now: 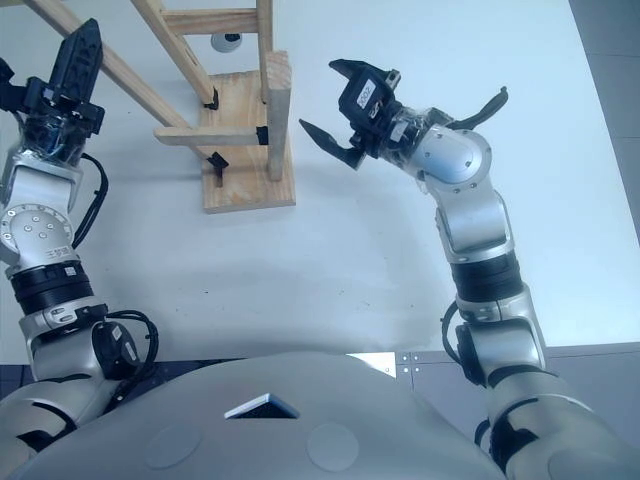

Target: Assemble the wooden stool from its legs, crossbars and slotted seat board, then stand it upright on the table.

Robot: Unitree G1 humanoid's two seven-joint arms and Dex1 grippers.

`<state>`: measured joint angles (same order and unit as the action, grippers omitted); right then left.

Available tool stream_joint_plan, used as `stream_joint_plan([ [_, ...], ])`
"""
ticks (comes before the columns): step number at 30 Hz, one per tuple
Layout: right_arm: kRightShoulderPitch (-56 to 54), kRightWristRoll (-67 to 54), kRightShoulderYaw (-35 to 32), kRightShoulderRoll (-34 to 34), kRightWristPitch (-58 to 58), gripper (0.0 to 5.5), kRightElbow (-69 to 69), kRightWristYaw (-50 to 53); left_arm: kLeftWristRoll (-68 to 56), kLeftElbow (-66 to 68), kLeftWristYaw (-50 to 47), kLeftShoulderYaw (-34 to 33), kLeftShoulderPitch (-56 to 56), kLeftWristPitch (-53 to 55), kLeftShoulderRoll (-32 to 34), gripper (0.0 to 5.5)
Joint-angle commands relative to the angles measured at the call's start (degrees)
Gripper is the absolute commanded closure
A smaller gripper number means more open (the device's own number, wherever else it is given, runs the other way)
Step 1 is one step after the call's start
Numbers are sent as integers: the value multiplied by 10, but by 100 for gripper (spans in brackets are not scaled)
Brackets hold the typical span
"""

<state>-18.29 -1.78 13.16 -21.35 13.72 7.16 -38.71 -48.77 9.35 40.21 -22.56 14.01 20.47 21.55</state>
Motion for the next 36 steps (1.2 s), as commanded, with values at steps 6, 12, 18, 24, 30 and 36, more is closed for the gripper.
stream_joint_plan([
  [6, 4, 5, -3, -14, -7, 149, 2, -1, 87, 13, 85, 62, -58, 17, 110, 349],
  [12, 9, 8, 0, -15, -8, 149, 7, 0, 127, 47, 158, 105, -77, 20, 200, 349],
  [18, 15, 10, 0, -16, -6, 149, 12, 2, 134, 43, 239, 143, -121, 43, 281, 349],
  [24, 22, 11, 0, -13, -3, 149, 17, 5, 174, 63, 282, 183, -85, 25, 322, 349],
  [30, 31, 19, 4, -3, -1, 149, 22, 13, 203, 63, 344, 198, -11, 37, 362, 349],
  [36, 46, 22, 6, 0, -2, 149, 29, 26, 233, 44, 426, 205, 29, 47, 440, 349],
])
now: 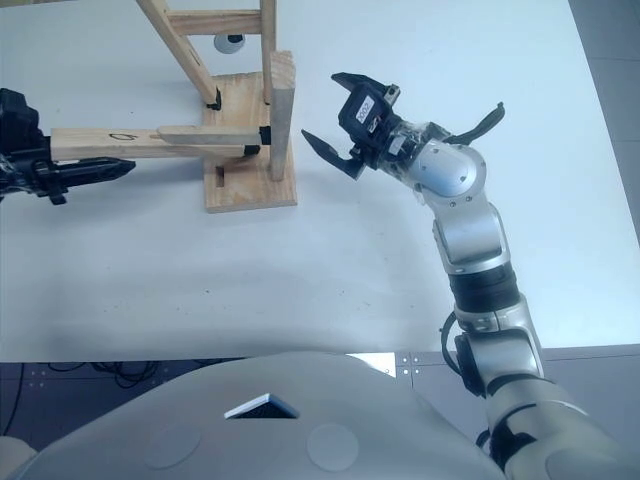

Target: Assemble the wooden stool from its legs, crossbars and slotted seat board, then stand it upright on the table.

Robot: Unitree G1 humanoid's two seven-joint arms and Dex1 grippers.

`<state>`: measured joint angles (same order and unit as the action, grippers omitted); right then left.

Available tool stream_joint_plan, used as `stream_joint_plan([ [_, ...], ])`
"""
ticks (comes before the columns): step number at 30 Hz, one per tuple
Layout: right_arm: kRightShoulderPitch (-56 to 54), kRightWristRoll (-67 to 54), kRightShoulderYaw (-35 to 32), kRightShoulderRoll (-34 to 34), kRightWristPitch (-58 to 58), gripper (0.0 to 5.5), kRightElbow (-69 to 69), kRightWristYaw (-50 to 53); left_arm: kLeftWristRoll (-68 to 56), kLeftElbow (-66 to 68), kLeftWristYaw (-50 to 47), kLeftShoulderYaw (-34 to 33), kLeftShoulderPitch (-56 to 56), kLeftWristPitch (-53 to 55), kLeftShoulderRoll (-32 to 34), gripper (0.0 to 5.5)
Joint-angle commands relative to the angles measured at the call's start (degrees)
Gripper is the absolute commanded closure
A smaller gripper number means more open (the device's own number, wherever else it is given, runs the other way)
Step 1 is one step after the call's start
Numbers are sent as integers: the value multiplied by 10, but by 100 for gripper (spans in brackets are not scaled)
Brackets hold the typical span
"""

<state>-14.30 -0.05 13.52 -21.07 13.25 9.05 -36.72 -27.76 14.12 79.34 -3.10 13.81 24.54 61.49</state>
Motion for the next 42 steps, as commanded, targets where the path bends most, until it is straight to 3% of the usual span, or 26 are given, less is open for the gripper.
stream_joint_plan([
  [1, 8, 6, 3, -2, 2, 149, 12, 9, 28, -1, 49, 16, 48, 8, 49, 349],
  [11, 18, 13, 17, 9, -1, 149, 10, 30, 125, 54, 130, 107, 192, -55, 71, 349],
  [22, 39, 15, 33, 21, 3, 149, 18, 67, 83, 81, 132, 267, 329, -104, 132, 349],
  [31, 42, 19, 34, 28, 3, 149, 15, 74, 47, 60, 132, 325, 343, -113, 148, 349],
  [42, 45, 21, 37, 35, 6, 149, 15, 80, 84, 27, 131, 356, 346, -113, 115, 349],
])
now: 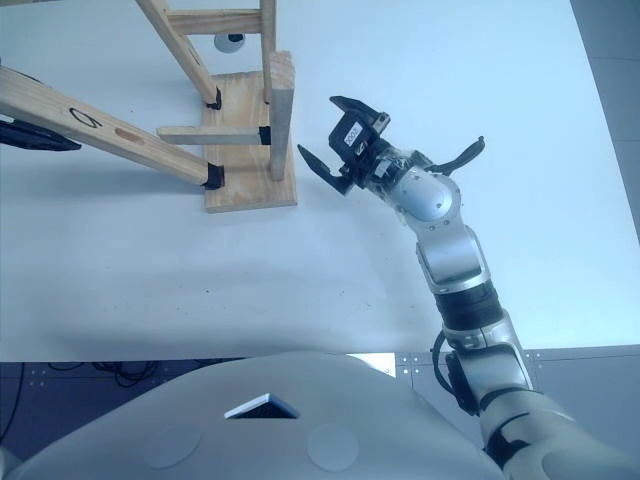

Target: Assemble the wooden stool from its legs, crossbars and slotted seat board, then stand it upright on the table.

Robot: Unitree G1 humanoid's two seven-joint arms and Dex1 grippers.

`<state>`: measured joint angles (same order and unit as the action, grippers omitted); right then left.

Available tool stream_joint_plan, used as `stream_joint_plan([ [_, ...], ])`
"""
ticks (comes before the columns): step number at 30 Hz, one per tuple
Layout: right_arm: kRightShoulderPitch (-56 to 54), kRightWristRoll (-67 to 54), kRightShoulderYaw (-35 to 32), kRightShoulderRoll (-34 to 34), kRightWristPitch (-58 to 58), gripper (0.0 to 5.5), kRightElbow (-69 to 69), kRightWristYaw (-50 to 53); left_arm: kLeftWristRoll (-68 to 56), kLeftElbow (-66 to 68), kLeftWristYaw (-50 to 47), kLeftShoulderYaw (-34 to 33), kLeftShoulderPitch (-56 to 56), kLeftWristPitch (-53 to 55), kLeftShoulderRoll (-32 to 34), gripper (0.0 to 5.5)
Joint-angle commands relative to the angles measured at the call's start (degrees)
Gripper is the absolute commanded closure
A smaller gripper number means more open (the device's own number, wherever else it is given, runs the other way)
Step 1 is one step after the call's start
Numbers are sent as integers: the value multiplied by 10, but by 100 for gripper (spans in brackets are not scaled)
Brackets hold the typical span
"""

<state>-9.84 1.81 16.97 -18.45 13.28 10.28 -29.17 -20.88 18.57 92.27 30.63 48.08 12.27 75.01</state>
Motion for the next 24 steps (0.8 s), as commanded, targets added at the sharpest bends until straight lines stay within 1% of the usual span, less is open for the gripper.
stream_joint_plan([
  [1, 2, 3, 3, 10, 6, 149, 3, 6, 21, -19, 2, 20, 8, 14, -24, 349],
  [5, 4, 2, 6, 13, 6, 149, 2, 12, 21, -25, 2, 22, 32, 43, -40, 349],
  [15, 4, 1, 8, 10, 6, 149, 1, 14, 56, -4, 2, 14, 52, 55, -54, 349],
  [24, 8, 2, 14, 15, 8, 149, 1, 21, 110, -20, 2, 23, 69, 64, -66, 349],
])
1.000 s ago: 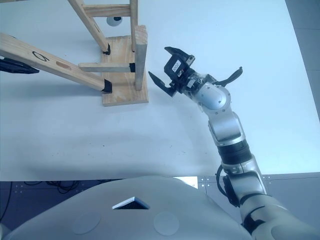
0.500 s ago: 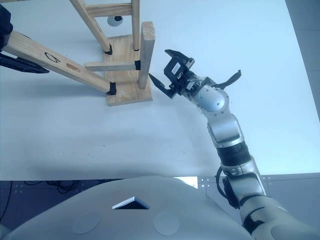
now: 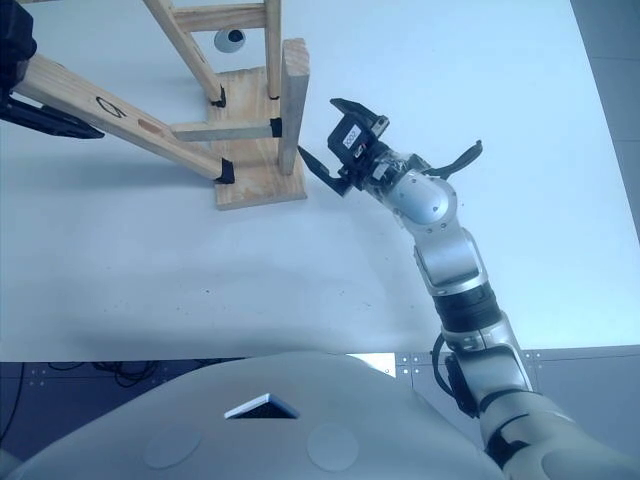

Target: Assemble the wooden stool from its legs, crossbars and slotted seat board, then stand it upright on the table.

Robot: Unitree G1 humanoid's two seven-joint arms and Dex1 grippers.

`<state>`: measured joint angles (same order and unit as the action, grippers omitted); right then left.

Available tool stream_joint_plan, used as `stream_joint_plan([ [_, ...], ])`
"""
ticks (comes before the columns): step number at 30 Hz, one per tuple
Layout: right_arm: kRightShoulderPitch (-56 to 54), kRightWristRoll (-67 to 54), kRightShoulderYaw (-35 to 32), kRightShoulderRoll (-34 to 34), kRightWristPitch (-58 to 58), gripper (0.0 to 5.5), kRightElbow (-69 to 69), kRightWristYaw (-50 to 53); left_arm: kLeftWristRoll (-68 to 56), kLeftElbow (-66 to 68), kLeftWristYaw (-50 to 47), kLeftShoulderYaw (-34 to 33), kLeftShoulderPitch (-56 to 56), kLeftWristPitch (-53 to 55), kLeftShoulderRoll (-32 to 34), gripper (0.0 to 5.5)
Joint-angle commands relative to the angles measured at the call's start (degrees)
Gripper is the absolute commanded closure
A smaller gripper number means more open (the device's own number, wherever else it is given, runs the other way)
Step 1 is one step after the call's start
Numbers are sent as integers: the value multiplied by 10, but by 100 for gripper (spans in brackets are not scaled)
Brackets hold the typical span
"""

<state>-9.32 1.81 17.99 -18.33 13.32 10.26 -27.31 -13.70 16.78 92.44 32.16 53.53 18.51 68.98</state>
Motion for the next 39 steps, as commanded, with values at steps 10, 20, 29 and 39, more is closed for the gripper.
stream_joint_plan([
  [10, 1, 6, 7, 27, 6, 149, -2, 12, 64, -47, 0, 46, 55, 25, -17, 349],
  [20, 2, 5, 8, 32, 3, 149, -5, 15, 59, -76, 0, 93, 47, 41, -18, 349],
  [29, -11, 7, 13, 34, 3, 149, -3, 10, 83, -55, 0, 116, 46, 44, -56, 349],
  [39, -70, 38, 70, 53, 40, 149, -13, -6, 102, -90, 0, 147, 78, 47, -87, 350],
])
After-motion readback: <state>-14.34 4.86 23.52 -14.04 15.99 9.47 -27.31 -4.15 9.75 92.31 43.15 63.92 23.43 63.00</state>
